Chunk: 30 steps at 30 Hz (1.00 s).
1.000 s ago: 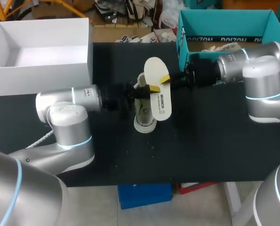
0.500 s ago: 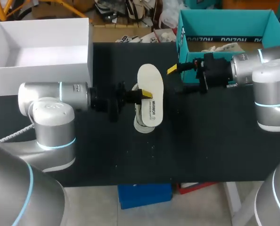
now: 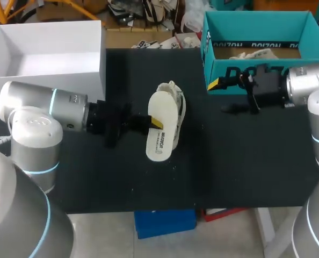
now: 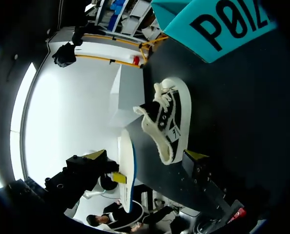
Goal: Take the shoe out of the shoebox, open the shoe tongue, remove and reinsert the insole, then place the shoe into the shoebox
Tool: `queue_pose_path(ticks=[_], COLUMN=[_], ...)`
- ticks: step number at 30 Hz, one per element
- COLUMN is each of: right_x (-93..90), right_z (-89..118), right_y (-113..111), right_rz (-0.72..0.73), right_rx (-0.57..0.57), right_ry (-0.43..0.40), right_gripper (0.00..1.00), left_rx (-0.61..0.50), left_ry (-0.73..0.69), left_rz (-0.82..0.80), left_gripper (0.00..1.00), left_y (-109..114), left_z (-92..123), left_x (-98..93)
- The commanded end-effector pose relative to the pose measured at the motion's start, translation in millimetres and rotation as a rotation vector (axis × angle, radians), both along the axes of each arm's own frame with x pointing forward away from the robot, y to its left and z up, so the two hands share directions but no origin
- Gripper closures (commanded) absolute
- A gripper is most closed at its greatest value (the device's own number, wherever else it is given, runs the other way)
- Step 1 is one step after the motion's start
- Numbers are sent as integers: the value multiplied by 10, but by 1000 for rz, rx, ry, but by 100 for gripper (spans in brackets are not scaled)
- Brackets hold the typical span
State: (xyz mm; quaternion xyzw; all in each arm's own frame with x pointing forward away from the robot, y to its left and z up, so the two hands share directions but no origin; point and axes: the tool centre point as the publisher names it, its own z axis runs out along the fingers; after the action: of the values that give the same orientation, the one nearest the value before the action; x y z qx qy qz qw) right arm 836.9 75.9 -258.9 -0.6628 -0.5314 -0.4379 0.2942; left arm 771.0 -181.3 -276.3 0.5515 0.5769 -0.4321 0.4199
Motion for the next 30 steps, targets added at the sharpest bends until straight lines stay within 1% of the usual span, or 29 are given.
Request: queue_pose_path(ticks=[1,6,14,18,21,24,26,28,30], right_x=[-239,-369,-579,-663,-663,-663,-663,-663,-663], right_z=[146,211,262,309,309,309,309,309,309], right_y=[-131,-225,-378,-397,-397,-397,-397,-397,-397], right_rz=[-130,-172,-230,-252,-252,-252,-252,-252,-252], right_rx=[-53,-73,-98,-116,-116,-116,-116,-116,-116], right_ry=[-58,-75,-85,-101,-101,-101,-101,-101,-101], right_gripper=[0,0,0,0,0,0,0,0,0], left_rx=[86,110,158,176,168,169,210,212,242], left_ry=[23,62,114,138,171,218,236,254,257], left_rz=[-32,-62,-113,-140,-166,-233,-263,-280,-289], left_gripper=[100,100,100,100,100,100,100,100,100], left_y=[187,238,262,255,254,236,235,242,264], left_z=[45,-32,-110,-139,-157,-198,-233,-245,-271], left_x=[-148,-279,-393,-442,-458,-477,-473,-454,-414])
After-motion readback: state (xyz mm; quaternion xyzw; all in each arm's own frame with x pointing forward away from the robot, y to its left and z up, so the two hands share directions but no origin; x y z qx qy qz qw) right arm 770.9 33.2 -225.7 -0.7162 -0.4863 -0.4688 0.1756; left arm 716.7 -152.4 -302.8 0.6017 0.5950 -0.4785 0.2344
